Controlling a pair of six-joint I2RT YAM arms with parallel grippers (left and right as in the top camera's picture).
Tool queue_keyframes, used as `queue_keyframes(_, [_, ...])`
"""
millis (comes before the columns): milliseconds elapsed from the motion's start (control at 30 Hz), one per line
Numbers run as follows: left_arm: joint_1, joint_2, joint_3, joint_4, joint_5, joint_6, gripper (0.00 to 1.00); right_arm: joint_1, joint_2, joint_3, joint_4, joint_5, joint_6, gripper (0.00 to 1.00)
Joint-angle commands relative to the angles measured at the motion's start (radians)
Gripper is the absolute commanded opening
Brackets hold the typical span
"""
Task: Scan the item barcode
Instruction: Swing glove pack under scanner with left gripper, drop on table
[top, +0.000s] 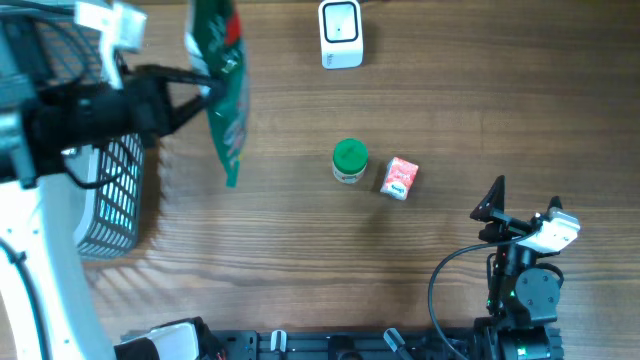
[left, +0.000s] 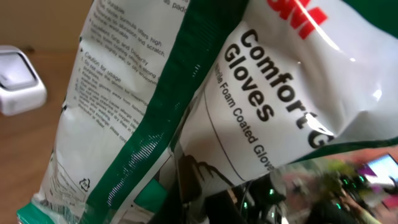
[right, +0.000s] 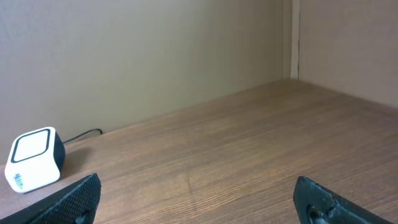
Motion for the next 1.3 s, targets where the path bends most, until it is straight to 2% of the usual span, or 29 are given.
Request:
queue_keyframes(0, [-0.048,0.013,-0.166,0.047,0.016,0.120,0.04,-0.003,-0.005,0.002,0.005,-0.002,-0.002,1.00])
queue_keyframes(300, [-0.053,0.013,-0.577,0.264,-0.018,0.113,0.04,-0.003,-0.005,0.002,0.005,-0.002,-0.003,1.00])
queue_keyframes(600, [-0.116,0.013,-0.797,0.594,-0.149,-0.180,0.04,-0.003,-0.005,0.002,0.005,-0.002,-0.003,1.00])
queue_keyframes(767, [-0.264,0.019,-0.815,0.681,-0.315,-0.225,0.04,-0.003,-0.005,0.002,0.005,-0.002,-0.003,1.00])
queue_keyframes(900, [-0.357,0.019,-0.816,0.760,-0.314,-0.283,0.04,-0.003,-0.005,0.002,0.005,-0.002,-0.003,1.00])
queue_keyframes(967, [-0.381,0.019,-0.816,0.792,-0.313,-0.326,0.04,-0.003,-0.005,0.002,0.005,-0.002,-0.003,1.00])
queue_keyframes(1267, [-0.410,0.072,-0.885,0.892,-0.414,-0.324,0.04,-0.003,-0.005,0.002,0.005,-0.002,-0.003,1.00])
